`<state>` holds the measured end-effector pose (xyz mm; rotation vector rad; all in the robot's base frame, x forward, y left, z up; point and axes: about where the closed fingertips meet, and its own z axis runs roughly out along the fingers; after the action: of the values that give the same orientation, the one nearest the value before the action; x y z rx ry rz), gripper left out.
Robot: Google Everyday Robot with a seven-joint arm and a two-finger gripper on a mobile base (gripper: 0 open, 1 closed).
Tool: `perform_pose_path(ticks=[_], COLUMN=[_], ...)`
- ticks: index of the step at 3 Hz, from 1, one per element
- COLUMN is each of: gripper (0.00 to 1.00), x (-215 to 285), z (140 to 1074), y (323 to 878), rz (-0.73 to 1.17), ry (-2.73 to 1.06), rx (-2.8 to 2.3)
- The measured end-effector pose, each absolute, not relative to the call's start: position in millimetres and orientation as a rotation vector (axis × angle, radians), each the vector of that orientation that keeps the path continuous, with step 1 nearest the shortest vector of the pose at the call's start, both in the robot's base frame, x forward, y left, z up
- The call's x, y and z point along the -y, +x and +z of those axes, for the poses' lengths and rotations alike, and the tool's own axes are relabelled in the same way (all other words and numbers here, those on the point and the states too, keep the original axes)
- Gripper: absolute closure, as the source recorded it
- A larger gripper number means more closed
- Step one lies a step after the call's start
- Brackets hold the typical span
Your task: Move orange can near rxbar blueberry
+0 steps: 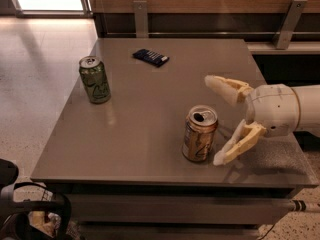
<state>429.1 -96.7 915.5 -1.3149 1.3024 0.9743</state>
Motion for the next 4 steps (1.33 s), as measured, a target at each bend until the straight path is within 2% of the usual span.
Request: perform_pose_path(ticks=[1,4], gripper=[0.0,0.67], x=[97.4,95.4], z=[899.2,882.7], y=[429.0,428.9], rz=[0.994,1.014], ry=[-1.313,-1.339], rx=[-1.286,-1.278])
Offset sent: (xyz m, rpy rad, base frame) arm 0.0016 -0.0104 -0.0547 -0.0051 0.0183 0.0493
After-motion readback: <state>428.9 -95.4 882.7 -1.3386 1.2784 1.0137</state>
